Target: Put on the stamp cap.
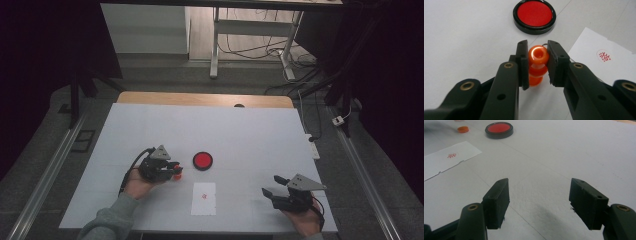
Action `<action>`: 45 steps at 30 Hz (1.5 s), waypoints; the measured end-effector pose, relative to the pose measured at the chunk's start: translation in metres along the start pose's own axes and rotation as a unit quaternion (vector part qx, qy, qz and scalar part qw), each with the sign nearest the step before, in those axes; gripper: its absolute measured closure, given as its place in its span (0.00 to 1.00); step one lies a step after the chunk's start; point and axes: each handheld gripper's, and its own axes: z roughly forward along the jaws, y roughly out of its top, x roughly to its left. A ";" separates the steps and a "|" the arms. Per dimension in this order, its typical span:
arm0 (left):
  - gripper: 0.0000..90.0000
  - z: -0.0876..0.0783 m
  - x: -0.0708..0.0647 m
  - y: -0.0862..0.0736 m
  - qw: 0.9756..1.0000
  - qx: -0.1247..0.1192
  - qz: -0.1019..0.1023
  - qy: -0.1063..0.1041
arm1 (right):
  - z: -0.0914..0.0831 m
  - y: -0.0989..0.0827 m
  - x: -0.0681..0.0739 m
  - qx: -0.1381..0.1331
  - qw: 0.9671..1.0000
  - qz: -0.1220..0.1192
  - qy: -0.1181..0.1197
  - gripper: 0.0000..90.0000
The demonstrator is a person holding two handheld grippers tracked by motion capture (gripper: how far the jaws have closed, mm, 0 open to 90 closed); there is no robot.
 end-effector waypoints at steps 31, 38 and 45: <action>0.81 0.011 0.000 -0.006 1.000 0.023 0.005 0.010 | -0.001 0.000 0.000 0.002 1.000 -0.001 -0.003 0.36; 0.81 0.011 0.000 -0.007 1.000 0.023 0.005 0.013 | -0.001 0.000 0.000 0.001 1.000 -0.002 -0.003 0.36; 0.81 0.011 -0.002 -0.008 1.000 0.021 0.009 0.016 | -0.001 0.000 0.000 0.001 1.000 -0.001 -0.004 0.36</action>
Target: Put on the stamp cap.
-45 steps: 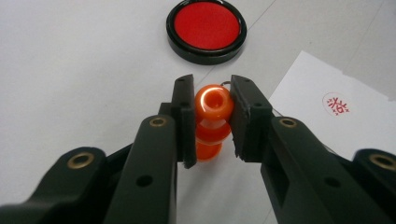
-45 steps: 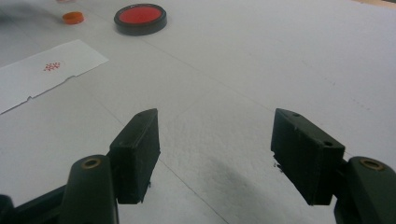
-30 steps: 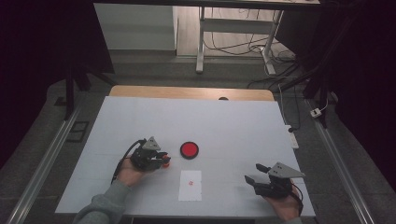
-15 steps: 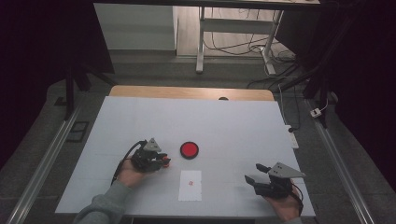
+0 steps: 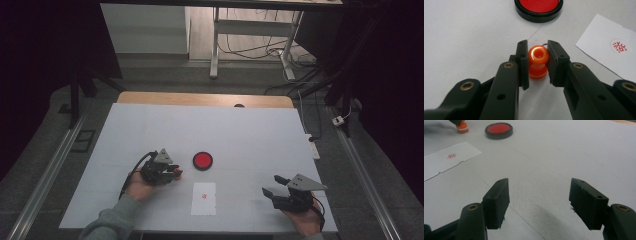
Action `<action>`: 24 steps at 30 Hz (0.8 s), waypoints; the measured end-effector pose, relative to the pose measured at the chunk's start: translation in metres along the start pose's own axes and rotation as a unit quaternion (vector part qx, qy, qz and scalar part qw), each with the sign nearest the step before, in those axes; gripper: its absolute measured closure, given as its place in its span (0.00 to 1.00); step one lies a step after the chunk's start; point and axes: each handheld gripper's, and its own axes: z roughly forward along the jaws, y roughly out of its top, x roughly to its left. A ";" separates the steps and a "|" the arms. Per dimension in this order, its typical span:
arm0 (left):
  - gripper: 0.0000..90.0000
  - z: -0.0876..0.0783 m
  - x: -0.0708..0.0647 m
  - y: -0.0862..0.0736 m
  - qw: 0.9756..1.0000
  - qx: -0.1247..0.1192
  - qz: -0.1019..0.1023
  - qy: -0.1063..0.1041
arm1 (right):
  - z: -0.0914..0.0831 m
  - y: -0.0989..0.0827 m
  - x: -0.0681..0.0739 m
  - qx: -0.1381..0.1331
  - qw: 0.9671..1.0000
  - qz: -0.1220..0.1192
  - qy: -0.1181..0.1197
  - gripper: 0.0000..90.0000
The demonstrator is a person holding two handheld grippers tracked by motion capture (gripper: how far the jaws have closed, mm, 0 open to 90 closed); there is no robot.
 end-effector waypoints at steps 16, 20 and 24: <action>0.81 0.001 -0.001 -0.001 1.000 0.006 0.005 0.006 | 0.000 0.000 0.000 -0.001 1.000 0.001 0.000 0.36; 0.81 0.001 -0.001 -0.002 1.000 0.006 0.003 0.007 | 0.000 0.000 0.000 -0.001 1.000 0.000 0.000 0.36; 0.81 0.002 -0.003 -0.003 1.000 0.003 0.006 0.011 | 0.000 0.000 0.000 -0.001 1.000 0.001 0.000 0.36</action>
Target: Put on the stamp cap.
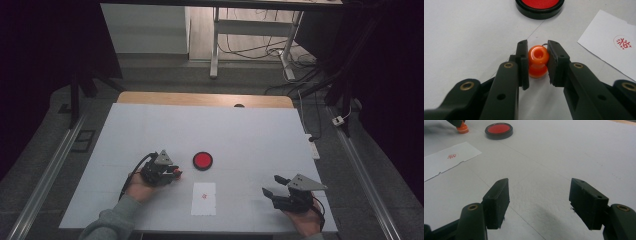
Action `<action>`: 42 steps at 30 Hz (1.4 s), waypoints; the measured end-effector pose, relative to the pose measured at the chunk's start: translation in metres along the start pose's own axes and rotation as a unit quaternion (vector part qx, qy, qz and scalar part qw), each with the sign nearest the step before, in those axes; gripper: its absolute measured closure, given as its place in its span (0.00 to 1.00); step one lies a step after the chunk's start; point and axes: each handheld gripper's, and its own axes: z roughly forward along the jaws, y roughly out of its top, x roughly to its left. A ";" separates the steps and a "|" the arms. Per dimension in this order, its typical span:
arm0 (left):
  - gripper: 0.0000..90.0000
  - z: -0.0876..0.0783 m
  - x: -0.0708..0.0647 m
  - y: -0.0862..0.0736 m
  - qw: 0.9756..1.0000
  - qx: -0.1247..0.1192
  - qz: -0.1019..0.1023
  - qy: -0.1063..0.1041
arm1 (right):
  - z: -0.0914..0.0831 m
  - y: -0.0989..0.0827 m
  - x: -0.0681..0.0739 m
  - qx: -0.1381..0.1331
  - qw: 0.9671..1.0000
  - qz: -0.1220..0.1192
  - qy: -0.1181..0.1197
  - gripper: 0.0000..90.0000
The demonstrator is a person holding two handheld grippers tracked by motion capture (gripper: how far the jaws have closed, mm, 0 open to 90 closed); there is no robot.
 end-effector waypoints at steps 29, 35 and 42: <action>0.80 0.001 -0.003 0.000 1.000 -0.001 0.005 0.010 | 0.000 0.000 0.000 0.000 1.000 0.000 0.000 0.36; 0.74 -0.002 -0.002 0.001 1.000 -0.014 0.003 0.003 | 0.000 0.000 -0.001 -0.002 1.000 0.000 0.003 0.36; 0.59 -0.005 -0.003 0.002 1.000 -0.022 0.004 0.006 | 0.000 0.000 -0.001 -0.002 1.000 0.000 0.003 0.36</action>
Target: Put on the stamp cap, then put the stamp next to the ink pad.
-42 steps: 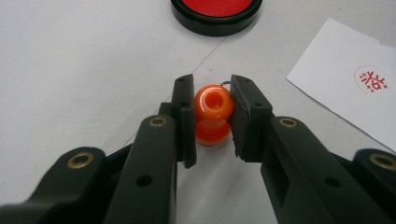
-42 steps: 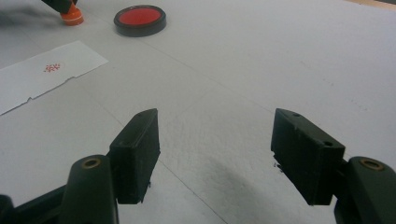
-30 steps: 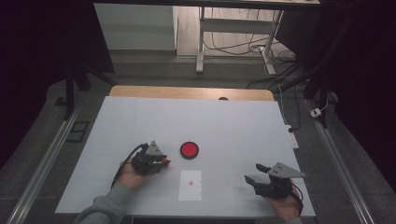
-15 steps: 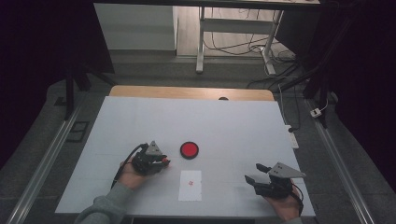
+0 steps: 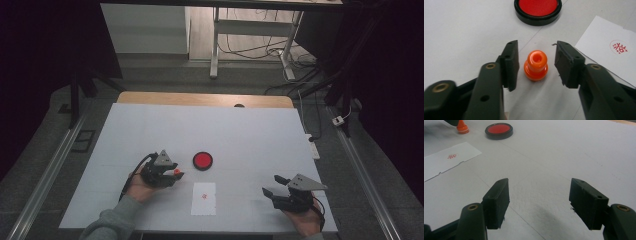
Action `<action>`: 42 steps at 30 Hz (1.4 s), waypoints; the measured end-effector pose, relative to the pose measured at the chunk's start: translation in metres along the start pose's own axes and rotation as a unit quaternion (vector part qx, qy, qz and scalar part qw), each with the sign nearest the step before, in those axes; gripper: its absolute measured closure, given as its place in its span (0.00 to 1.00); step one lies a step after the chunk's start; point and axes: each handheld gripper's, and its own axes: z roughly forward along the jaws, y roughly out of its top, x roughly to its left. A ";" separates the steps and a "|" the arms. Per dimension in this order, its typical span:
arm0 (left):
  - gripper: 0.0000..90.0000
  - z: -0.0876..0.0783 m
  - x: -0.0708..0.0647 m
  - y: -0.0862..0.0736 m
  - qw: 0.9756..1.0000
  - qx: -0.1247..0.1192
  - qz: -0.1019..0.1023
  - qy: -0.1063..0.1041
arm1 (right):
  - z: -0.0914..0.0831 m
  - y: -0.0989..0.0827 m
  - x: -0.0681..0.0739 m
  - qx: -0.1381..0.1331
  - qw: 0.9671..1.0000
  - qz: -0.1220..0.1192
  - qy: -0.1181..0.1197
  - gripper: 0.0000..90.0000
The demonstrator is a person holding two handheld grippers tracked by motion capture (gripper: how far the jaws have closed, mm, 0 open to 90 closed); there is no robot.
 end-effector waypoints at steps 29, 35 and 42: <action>0.52 0.002 0.003 -0.005 0.999 0.024 -0.017 -0.015 | -0.002 0.000 0.000 -0.003 1.000 0.001 -0.001 0.36; 0.64 0.008 0.003 -0.004 0.999 0.029 -0.013 -0.017 | -0.001 0.000 0.001 -0.001 1.000 -0.002 0.000 0.36; 0.71 0.010 0.004 -0.005 0.999 0.036 -0.017 -0.020 | -0.001 0.000 0.000 -0.001 1.000 -0.001 0.000 0.36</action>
